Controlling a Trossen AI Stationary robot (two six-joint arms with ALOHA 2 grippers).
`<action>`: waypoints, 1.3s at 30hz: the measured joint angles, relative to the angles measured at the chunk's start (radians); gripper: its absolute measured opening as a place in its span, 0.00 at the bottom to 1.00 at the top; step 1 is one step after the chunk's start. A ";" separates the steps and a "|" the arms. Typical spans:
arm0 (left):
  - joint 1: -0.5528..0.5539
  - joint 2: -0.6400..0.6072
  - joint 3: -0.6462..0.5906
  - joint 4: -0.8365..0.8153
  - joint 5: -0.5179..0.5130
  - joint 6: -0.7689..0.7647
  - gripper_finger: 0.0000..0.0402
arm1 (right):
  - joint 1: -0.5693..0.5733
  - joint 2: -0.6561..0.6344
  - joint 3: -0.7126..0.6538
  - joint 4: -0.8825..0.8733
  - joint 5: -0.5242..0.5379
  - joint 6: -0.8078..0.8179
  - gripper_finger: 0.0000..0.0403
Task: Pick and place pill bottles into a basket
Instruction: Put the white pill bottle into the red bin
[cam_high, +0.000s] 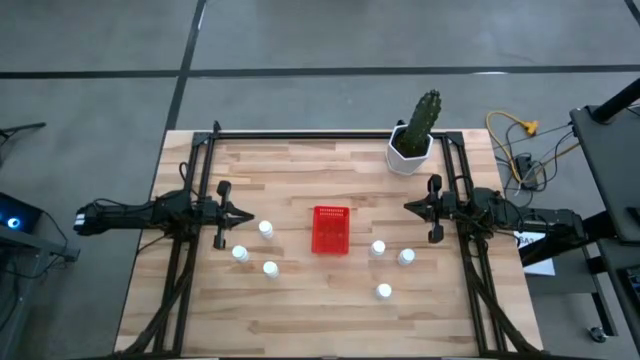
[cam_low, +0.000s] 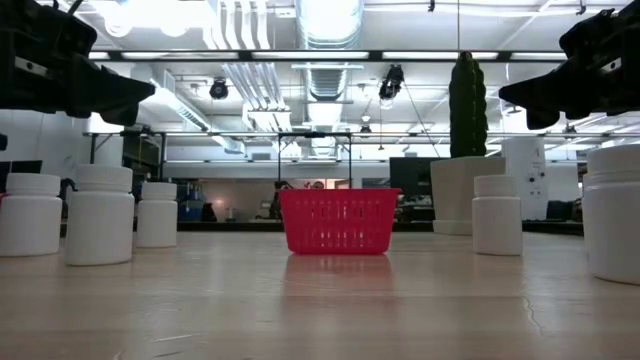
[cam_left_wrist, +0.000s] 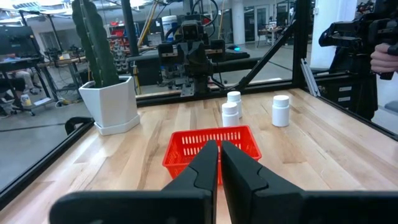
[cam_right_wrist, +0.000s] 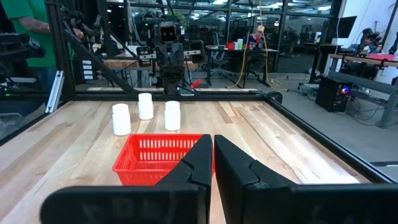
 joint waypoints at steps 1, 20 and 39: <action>0.000 0.000 0.000 0.000 0.000 0.000 0.00 | 0.000 0.000 0.000 0.000 0.000 0.000 0.02; 0.000 0.000 0.000 -0.001 0.000 -0.076 0.00 | 0.000 0.000 0.000 0.562 -0.099 -0.022 0.02; 0.000 0.000 0.000 0.000 -0.009 -0.071 0.00 | 0.000 0.076 0.309 0.848 -0.295 -0.264 0.02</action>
